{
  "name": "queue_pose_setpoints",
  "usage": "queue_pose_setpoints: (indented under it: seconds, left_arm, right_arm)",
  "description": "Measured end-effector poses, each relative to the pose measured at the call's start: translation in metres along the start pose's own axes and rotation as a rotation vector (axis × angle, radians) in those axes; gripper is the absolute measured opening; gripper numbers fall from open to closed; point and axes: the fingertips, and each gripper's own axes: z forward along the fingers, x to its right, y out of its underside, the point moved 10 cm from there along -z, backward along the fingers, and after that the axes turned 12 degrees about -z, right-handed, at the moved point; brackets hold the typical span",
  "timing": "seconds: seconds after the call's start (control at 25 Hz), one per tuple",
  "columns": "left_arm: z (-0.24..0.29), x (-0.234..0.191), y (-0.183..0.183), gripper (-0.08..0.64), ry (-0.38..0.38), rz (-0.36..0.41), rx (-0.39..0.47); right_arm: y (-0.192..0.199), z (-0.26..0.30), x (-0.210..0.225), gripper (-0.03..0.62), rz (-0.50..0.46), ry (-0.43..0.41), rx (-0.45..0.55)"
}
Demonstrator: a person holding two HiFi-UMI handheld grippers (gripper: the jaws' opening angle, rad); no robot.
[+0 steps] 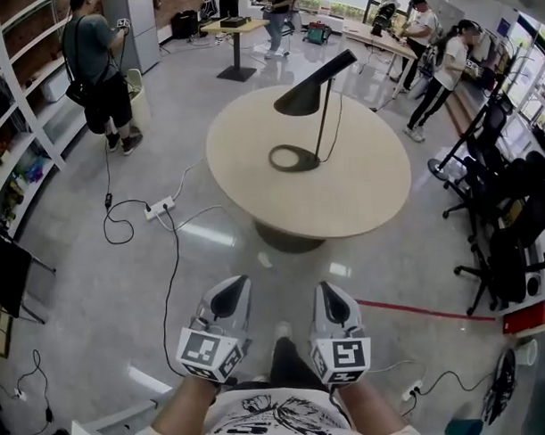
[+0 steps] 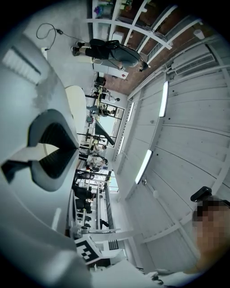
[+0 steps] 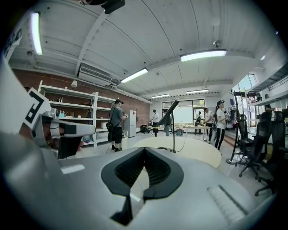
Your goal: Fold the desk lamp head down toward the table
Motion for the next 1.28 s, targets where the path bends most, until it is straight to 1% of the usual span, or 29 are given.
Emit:
queue_pose_setpoints:
  seconds: [0.2,0.44,0.64,0.92,1.12,1.28]
  left_arm:
    - [-0.05,0.016,0.007,0.003,0.035,0.005,0.002]
    - [-0.083,0.044,0.009,0.003,0.064,0.02,0.011]
    - [-0.099,0.054,0.014,0.003,0.074,0.035,0.016]
    - [-0.11,0.067,0.021,0.003,0.071,0.028,0.018]
    - [-0.113,0.068,0.022,0.003,0.063,0.024,0.028]
    - [-0.116,0.065,0.023,0.003,0.071,0.028,0.029]
  right_arm:
    - [0.001,-0.05,-0.031,0.009,-0.004,0.039,0.004]
    - [-0.002,-0.09,-0.044,0.008,0.007,0.026,0.001]
    - [0.002,-0.105,-0.056,0.008,0.009,0.001,-0.005]
    - [0.006,-0.124,-0.059,0.008,0.007,-0.015,-0.011]
    - [0.007,-0.129,-0.06,0.008,-0.018,-0.022,-0.006]
    - [0.008,-0.128,-0.064,0.008,-0.017,-0.016,0.003]
